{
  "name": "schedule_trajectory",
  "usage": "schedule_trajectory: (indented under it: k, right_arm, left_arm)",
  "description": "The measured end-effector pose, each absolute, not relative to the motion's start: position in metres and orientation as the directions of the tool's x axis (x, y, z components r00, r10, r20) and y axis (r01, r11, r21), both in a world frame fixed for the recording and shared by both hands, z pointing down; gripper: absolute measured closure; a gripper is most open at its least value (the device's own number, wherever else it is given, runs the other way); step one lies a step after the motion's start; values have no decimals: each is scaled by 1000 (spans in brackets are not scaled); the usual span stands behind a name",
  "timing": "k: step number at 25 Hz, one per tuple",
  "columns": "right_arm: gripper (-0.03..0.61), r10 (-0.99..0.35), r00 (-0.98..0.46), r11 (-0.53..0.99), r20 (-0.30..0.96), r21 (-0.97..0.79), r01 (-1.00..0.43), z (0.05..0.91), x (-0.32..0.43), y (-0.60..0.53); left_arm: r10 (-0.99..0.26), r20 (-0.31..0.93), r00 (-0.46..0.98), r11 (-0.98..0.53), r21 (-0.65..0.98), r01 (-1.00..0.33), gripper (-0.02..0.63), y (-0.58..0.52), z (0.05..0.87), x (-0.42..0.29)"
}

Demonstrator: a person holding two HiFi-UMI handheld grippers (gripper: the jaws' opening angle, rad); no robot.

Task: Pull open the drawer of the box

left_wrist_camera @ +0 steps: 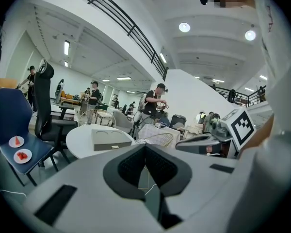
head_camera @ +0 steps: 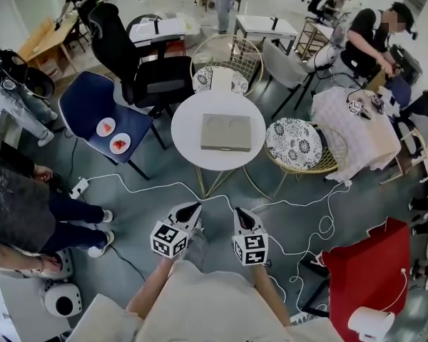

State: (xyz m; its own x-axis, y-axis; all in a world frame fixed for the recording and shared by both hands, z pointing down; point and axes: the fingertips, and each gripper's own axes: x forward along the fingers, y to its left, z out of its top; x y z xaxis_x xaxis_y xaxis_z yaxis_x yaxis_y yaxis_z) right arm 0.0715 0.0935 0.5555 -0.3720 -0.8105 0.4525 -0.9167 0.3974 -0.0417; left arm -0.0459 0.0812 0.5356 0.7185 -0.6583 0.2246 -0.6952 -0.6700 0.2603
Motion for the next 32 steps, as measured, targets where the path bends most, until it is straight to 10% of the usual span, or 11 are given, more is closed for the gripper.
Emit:
schedule_trajectory:
  k: [32]
  right_arm:
    - [561,-807,-338,357,484,-55,-932,538,58,-132]
  left_arm:
    - [-604,273,749,-687,296,-663,602,-139,531,-56]
